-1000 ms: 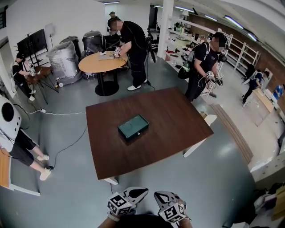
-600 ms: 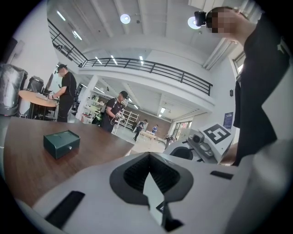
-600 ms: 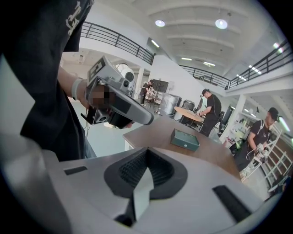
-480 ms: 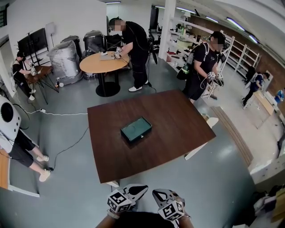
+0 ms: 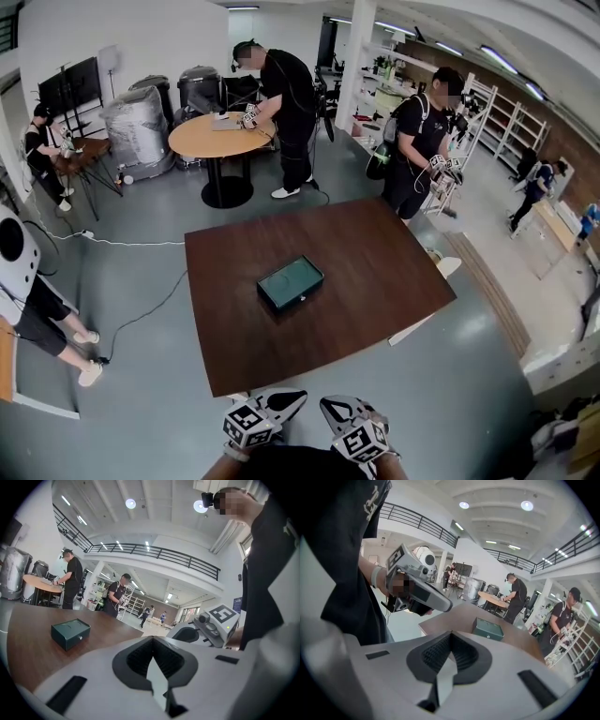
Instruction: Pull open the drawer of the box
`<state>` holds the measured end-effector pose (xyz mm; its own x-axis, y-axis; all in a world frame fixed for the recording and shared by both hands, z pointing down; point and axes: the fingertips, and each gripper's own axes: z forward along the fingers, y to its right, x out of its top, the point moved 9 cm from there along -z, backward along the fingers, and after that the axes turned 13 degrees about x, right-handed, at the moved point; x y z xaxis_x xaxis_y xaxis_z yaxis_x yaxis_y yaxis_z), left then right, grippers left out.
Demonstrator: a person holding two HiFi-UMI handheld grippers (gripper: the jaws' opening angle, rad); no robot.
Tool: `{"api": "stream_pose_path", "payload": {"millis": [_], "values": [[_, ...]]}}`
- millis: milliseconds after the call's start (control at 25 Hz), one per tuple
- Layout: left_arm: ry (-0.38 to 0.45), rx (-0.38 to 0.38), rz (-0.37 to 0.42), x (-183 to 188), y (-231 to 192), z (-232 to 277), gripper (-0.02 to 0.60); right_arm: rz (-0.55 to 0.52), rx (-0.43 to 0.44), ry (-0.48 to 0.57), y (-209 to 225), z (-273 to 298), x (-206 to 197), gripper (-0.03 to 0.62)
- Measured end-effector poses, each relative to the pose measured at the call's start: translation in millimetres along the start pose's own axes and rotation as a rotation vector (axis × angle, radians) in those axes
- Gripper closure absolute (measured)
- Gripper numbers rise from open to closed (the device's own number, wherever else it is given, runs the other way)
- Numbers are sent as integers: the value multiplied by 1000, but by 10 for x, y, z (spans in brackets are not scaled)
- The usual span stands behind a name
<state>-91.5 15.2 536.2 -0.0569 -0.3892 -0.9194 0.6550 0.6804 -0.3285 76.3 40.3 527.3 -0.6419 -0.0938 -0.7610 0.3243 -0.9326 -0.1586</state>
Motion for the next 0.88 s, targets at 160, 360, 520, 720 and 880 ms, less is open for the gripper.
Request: {"api": "stream_pose_path", "payload": {"millis": [160,360,520,720,880], "values": [[-4,-3,4,52,-170,-23,575,2,-7,-9,59,121,63,606],[-1,-10,5,138,-255,-2,575,5,-12,-10,106,156,134,606],[-1,-19,2,195,-320,20,575,17,-19,-17,150,191,164,606],[-10,-30,0,201,-385,7,575,26,-27,-23,172,247,196,606],[-15,-29,-3,202,-454,2,575,27,-24,-29,200,294,233,606]]}}
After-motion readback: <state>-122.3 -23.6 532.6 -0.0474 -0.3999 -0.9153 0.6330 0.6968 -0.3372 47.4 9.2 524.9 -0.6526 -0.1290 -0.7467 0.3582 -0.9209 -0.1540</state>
